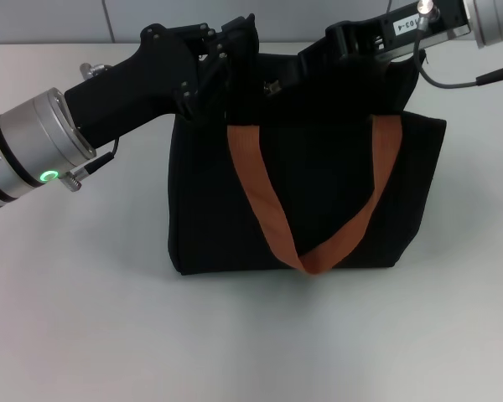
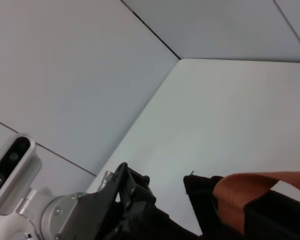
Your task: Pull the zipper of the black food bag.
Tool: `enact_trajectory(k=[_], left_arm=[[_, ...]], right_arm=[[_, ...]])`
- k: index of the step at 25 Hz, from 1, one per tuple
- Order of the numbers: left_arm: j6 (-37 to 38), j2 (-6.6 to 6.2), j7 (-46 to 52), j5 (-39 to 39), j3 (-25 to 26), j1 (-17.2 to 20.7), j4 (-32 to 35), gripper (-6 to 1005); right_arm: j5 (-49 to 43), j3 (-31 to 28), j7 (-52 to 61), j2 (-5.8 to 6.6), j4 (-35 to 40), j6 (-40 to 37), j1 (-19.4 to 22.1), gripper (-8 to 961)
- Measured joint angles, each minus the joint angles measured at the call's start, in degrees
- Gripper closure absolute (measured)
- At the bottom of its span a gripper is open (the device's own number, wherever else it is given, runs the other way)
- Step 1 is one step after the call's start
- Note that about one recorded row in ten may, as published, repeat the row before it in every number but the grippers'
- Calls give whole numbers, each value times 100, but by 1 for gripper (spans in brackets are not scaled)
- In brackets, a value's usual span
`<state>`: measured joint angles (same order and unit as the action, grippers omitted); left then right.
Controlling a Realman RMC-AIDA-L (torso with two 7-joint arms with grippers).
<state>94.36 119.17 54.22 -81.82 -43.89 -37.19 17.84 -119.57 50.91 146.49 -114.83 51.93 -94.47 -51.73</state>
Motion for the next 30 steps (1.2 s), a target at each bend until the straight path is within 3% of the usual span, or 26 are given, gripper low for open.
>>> enact_trajectory(k=[30], left_arm=[[91,-4,5,38,29,37,7,976]], right_arm=[[-897,-55,625,-51,1539,-160,698,954]])
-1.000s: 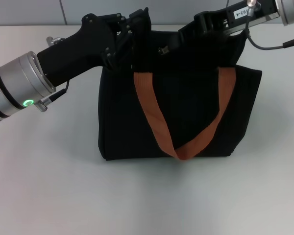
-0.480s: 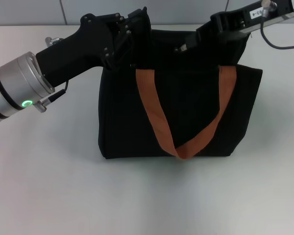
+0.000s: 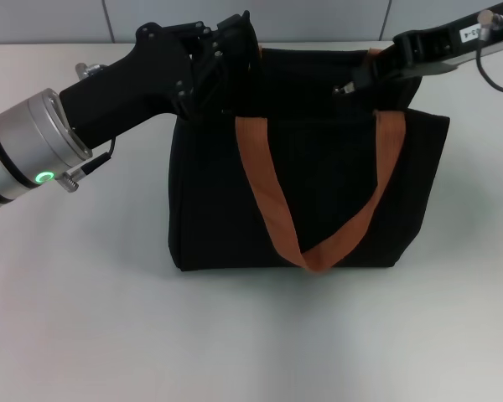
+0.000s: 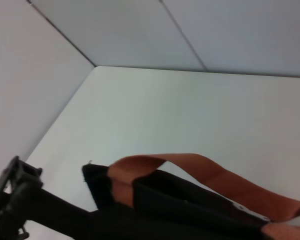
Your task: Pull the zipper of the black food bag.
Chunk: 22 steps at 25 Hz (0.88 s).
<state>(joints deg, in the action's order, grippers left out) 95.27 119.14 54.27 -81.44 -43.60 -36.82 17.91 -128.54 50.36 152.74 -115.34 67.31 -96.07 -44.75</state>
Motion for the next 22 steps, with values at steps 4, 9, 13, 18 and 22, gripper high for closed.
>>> enact_trajectory(k=[4,9,13,18,22], left_arm=[[1,-2,0,31,0,0,11,976],[1,-3,-2,33,-1,-1,43,975],[5,-4,-4,33,-1,-17,47,975],[6,-14,-5,33,0,-25,54,975],[1,-14,-5,39,3,-32,57,975]], right_arm=[[-191,-268,4,3,39,-69,71,954],[-319,-606,-32,15,118,-132,197,954],[-320,-669,-46,25,121,-171,238,954],[-302,-687,-165,21,110,-190,264,954],[-78,-774,-399,15,116,-209,311,954]])
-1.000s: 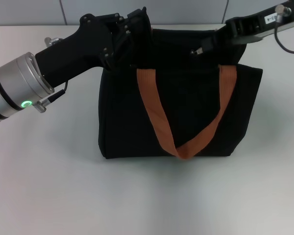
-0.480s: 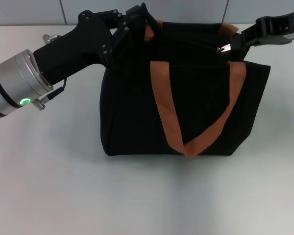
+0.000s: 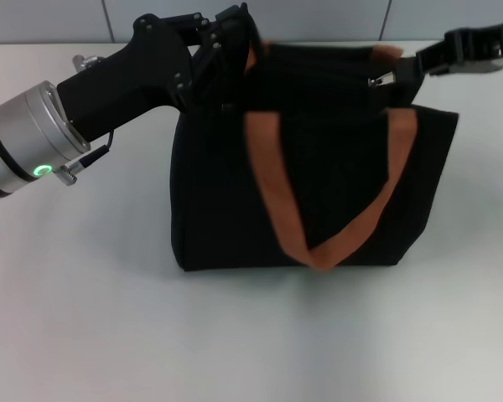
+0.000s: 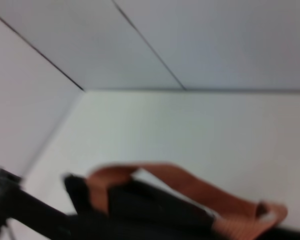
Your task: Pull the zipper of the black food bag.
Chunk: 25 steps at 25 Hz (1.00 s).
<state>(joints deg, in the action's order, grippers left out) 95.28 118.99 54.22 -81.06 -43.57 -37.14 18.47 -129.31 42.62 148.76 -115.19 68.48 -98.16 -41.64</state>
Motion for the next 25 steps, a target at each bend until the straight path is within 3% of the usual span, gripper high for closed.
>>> enact_trajectory(k=[6,9,12,14,17,20,22,25], left_arm=[[-7,-4,0,4,10,17,0,975],[-18,-21,12,4,16,59,0,975],[-20,-27,30,4,16,86,0,975],[-27,-34,46,5,16,110,0,975],[-51,-43,93,6,15,142,-2,975],[-68,-48,150,7,15,174,-2,975],[-80,-48,178,8,15,203,-2,975],[-92,-60,249,-2,8,241,18,975]], right_arm=[[1339,-481,-828,51,-259,-120,326,918],[2389,-581,-1670,89,-551,-216,703,807],[2764,-584,-2145,159,-860,-410,807,697],[3102,-638,-2854,252,-1364,-794,850,468],[3617,-685,-4425,415,-2426,-1669,958,403],[3620,-641,-5798,491,-3131,-2112,1073,338],[3473,-560,-6718,477,-3428,-2241,1232,295],[3119,-509,-7794,324,-3555,-2277,1485,230]])
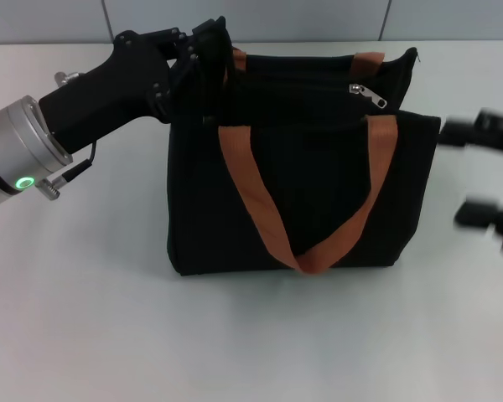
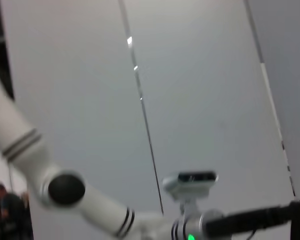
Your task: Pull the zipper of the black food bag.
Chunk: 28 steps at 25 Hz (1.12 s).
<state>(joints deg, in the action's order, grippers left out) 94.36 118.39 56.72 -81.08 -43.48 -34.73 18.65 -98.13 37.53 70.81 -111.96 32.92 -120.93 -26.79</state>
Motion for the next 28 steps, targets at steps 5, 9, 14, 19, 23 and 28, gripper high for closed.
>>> enact_trajectory(k=[5,9,14,19,23,28], left_arm=[[1,-19,58,-44,-56,117,119,975],[10,-41,291,-53,-59,208,263,975],[-35,-25,413,-57,-19,256,348,975],[-190,-57,535,-68,-57,327,413,975],[-136,-183,1013,-324,-57,480,750,909],[327,-587,1849,-761,-22,761,1284,765]], right_arm=[[-611,-20,-1348,-237,-157,276,341,161],[-856,-14,-2201,-360,-552,814,516,147],[-904,-1,-2651,-443,-882,1076,517,148],[-1049,10,-2707,-579,-926,1351,431,148],[-1050,-2,-2694,-642,-933,1504,417,148],[-1032,-26,-2681,-694,-1048,1635,343,149]])
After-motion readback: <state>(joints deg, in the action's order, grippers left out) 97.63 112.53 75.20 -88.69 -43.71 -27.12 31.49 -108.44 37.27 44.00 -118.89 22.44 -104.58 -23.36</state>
